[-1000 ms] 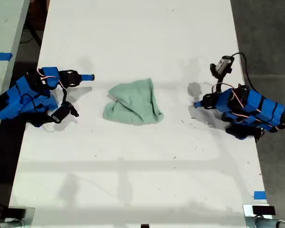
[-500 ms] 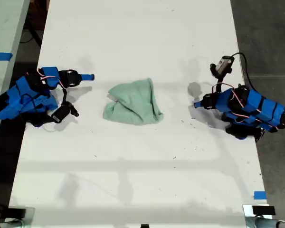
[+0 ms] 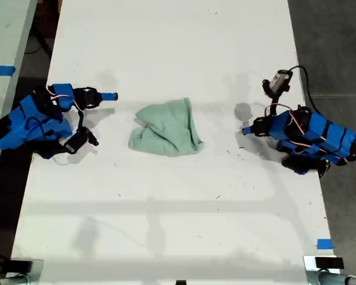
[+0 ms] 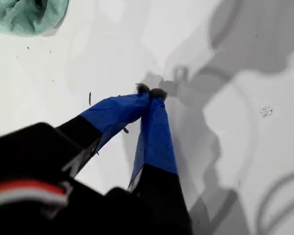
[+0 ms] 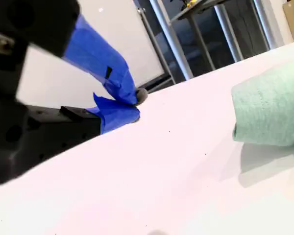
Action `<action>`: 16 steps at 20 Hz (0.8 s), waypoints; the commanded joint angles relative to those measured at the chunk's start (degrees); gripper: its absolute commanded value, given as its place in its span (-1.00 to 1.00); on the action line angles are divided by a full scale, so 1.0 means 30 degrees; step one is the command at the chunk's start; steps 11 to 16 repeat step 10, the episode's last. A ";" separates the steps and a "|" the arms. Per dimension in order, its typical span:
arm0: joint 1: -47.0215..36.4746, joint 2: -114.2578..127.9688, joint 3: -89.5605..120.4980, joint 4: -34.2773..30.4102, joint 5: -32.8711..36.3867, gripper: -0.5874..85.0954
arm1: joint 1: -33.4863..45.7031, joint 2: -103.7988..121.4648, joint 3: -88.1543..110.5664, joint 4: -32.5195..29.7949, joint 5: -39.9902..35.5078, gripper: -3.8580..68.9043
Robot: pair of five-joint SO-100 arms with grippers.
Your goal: Fold t shirt
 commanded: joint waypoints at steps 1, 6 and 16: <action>-0.0264 0.0146 0.0234 0.0088 -0.0381 -0.99 | -0.0029 0.0176 0.0439 0.0029 0.0293 -0.92; -0.0293 0.0146 0.0234 0.0088 -0.0381 -0.99 | -0.0029 0.0176 0.0439 0.0029 0.0322 -0.92; -0.0264 0.0146 0.0234 0.0088 -0.0410 -0.99 | 0.0059 0.0176 0.0439 0.0029 0.0322 -0.92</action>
